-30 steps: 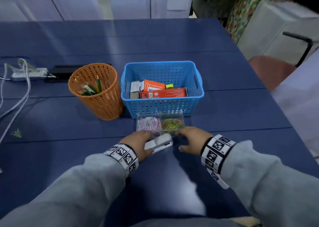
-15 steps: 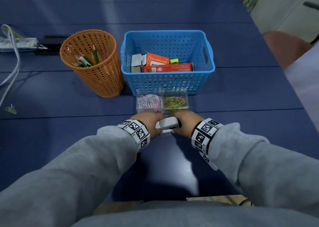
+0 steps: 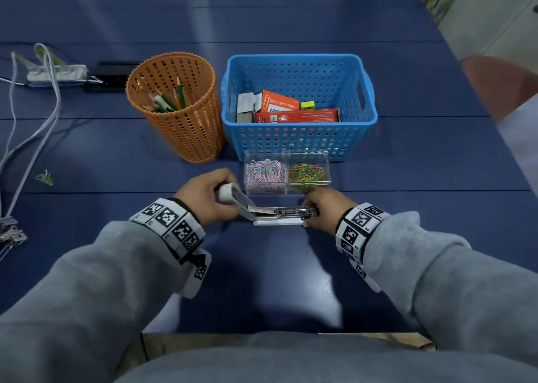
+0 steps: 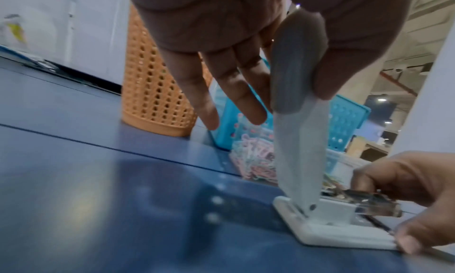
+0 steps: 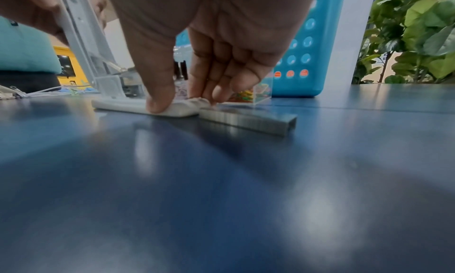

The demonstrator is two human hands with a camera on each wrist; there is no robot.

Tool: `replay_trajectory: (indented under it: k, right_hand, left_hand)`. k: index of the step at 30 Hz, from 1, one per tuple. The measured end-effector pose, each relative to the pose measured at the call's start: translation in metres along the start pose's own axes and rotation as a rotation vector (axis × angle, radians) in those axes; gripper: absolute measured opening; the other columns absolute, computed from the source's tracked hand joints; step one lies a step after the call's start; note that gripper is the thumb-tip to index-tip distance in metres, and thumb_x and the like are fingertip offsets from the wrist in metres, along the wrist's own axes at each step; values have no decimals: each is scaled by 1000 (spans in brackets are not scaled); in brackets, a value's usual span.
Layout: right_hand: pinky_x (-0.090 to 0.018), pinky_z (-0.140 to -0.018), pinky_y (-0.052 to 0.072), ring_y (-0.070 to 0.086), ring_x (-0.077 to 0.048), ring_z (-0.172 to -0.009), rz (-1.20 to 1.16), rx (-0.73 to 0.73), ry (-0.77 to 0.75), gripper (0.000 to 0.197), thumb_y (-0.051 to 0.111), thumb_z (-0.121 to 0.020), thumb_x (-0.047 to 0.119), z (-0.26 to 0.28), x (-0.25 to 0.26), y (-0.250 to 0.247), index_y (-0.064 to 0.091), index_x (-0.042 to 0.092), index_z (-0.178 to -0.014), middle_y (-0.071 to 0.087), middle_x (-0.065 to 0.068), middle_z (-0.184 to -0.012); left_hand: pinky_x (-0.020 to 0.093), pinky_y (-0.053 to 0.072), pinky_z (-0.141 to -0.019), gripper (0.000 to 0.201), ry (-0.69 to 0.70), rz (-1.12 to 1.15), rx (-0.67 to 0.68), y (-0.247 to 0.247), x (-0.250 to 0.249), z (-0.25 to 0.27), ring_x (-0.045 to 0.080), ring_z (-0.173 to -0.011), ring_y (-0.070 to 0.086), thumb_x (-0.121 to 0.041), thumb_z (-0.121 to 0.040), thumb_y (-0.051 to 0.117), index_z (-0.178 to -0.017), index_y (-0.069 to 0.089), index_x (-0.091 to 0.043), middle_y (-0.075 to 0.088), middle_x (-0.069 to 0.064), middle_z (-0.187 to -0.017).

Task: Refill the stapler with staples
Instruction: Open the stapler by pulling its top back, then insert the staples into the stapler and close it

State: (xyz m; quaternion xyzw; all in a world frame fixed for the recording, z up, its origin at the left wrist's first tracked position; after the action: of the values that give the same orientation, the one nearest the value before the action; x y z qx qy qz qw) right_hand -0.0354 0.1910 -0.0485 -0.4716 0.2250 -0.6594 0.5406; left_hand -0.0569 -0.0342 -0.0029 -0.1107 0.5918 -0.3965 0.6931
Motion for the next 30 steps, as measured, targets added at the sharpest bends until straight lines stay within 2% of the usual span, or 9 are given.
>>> replay_trajectory:
  k: [1, 3, 7, 10, 14, 17, 21, 24, 30]
  right_hand:
    - [-32, -87, 45, 54, -24, -105, 3, 0, 1, 39, 73, -74, 26, 0, 0, -1, 60, 14, -109, 59, -8, -117]
    - [-33, -87, 46, 54, -25, -105, 17, 2, -1, 40, 73, -74, 27, -1, 0, -1, 59, 14, -110, 59, -8, -117]
    - [-34, -91, 45, 53, -26, -109, 39, 0, -12, 42, 71, -76, 27, 0, 1, -1, 58, 14, -113, 57, -9, -121]
    - [-34, -92, 45, 53, -26, -111, 56, -5, -14, 42, 70, -76, 28, 2, 1, -1, 58, 15, -115, 56, -9, -123]
    - [-35, -93, 45, 53, -27, -111, 74, 5, -9, 43, 69, -77, 30, 2, 0, 1, 57, 16, -116, 56, -8, -123]
    - [-34, -93, 46, 54, -27, -110, 71, 22, -19, 44, 69, -77, 29, 1, -1, 1, 56, 16, -117, 56, -8, -123]
    - [-34, -93, 45, 54, -25, -108, 10, 13, 12, 44, 69, -77, 30, 11, -18, -10, 56, 15, -116, 57, -8, -121]
    - [-34, -91, 44, 54, -26, -106, 12, -24, 117, 45, 69, -75, 35, 24, -47, -17, 55, 14, -113, 57, -10, -118]
    - [-33, -85, 45, 54, -27, -101, 64, 46, 173, 43, 72, -73, 35, 33, -63, -5, 55, 12, -105, 52, -10, -112]
  left_hand:
    - [14, 46, -59, 23, -22, -19, -5, -3, 7, 1, 2, -57, 54, -28, -52, 70, -69, 55, -32, 64, -15, -62]
    - [21, 47, -59, 25, -85, -128, -7, -10, 23, 1, 5, -56, 55, -18, -59, 75, -67, 53, -28, 63, -9, -60]
    - [34, 53, -69, 29, -215, -387, 38, -10, 41, 1, 21, -72, 60, -22, -65, 74, -63, 47, -29, 61, -4, -69]
    - [37, 51, -73, 23, -269, -503, 97, 2, 41, -2, 25, -80, 57, -21, -69, 70, -74, 48, -22, 58, 1, -82]
    - [42, 50, -90, 37, -204, -553, 152, 24, 34, -8, 28, -105, 53, -23, -71, 67, -105, 52, -21, 55, 7, -114]
    - [42, 46, -98, 49, -123, -563, 189, 45, 20, -10, 28, -116, 49, -30, -76, 66, -121, 47, -26, 52, 5, -123]
    - [43, 43, -100, 41, -67, -547, 210, 60, 7, -15, 27, -119, 47, -34, -82, 62, -121, 49, -31, 53, 4, -126]
    - [44, 44, -100, 36, -69, -548, 216, 62, 8, -18, 27, -120, 47, -33, -84, 61, -119, 52, -31, 53, 4, -126]
    - [46, 45, -98, 33, -60, -526, 209, 60, 10, -18, 26, -117, 50, -33, -83, 62, -115, 54, -32, 56, 2, -123]
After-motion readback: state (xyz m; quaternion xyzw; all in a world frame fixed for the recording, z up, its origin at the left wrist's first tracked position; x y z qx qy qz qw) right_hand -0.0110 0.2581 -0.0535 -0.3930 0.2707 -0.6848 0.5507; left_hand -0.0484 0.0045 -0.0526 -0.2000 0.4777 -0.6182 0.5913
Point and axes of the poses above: each hand's wrist, its own z-axis away from the middle knuckle, its own y-axis out of the palm, x = y × z, the point moved 5 cm from there along -z, towards the middle knuckle
